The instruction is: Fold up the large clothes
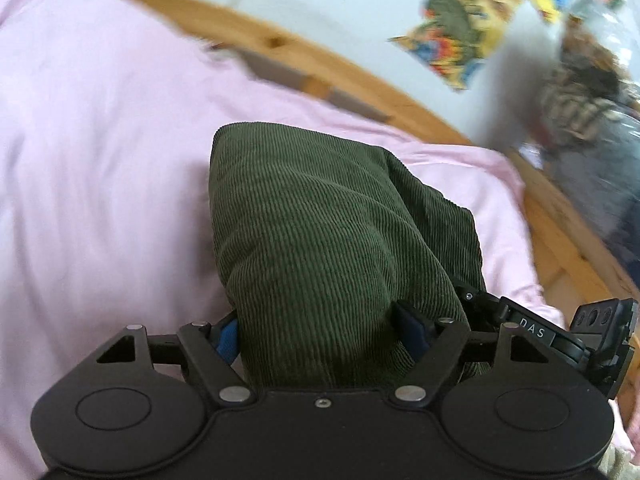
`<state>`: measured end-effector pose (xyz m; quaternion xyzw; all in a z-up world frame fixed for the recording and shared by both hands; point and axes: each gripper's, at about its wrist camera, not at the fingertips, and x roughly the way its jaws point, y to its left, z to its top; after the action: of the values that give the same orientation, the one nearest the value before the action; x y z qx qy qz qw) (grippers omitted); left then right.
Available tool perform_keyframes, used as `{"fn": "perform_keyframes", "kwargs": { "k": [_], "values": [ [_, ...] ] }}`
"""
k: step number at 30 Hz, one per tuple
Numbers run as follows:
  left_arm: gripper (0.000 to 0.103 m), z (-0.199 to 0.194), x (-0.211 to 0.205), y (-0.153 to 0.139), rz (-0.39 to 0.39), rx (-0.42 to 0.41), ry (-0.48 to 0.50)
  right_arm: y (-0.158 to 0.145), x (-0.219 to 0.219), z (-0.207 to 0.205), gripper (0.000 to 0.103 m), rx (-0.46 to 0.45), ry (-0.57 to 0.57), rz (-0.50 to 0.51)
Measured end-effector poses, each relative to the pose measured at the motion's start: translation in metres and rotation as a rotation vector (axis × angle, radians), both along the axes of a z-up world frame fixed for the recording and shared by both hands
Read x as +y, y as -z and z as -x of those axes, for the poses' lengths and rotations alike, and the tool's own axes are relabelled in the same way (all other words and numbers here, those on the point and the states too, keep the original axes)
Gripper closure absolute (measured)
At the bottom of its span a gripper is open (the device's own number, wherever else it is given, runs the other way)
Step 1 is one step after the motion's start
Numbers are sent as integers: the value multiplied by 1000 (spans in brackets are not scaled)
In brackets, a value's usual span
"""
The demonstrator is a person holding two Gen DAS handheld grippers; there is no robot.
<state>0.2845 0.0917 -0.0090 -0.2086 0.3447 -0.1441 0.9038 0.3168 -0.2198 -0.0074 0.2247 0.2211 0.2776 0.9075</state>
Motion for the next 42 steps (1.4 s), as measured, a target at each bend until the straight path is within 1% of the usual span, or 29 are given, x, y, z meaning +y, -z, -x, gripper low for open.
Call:
{"fn": "perform_keyframes", "kwargs": {
  "k": [1,2,3,5,7,8,9,10,11,12,14,15,18,21,24,27,30,33,36,39,42],
  "values": [
    [25,-1,5,8,1,29,-17,8,6,-6,64,26,-16,14],
    [25,-2,8,17,2,55,-22,15,11,-9,60,49,-19,31],
    [23,-1,9,24,0,56,-13,22,13,-11,53,62,-10,53],
    [20,5,3,25,-34,21,-3,29,9,-8,46,69,2,59],
    [17,4,-3,22,-58,20,-8,32,0,-6,39,78,23,43],
    [16,3,-5,21,-64,25,-12,31,-2,-6,34,81,37,45],
    [15,1,-7,19,-70,31,-19,29,-5,-4,32,83,49,47],
    [13,1,-8,17,-77,38,-30,27,-6,-3,31,83,59,51],
    [12,2,-10,15,-91,43,-43,26,-9,2,28,79,65,58],
    [12,5,-11,12,-110,44,-60,22,-8,6,23,71,76,70],
    [8,16,-14,5,-147,38,-104,14,-7,16,16,43,92,99],
    [6,22,-17,0,-161,30,-127,9,-8,23,15,29,102,120],
    [3,44,-25,-18,-176,-22,-157,-8,-4,50,9,-17,131,189],
    [1,74,-37,-39,-220,-87,-170,-28,-5,82,4,-76,139,222],
    [1,109,-49,-57,-265,-140,-160,-50,-3,115,0,-145,149,253],
    [1,143,-55,-74,-299,-175,-165,-73,-3,155,0,-227,168,286],
    [1,174,-54,-85,-295,-180,-193,-91,-4,191,0,-286,190,294],
    [1,200,-53,-91,-278,-182,-196,-99,-7,223,0,-315,216,288],
    [1,224,-51,-92,-297,-191,-203,-102,-6,250,0,-333,221,303],
    [1,245,-49,-87,-323,-195,-230,-102,-3,272,0,-330,226,323],
    [1,258,-44,-78,-326,-189,-264,-99,2,291,0,-326,223,331]
  ]
}}
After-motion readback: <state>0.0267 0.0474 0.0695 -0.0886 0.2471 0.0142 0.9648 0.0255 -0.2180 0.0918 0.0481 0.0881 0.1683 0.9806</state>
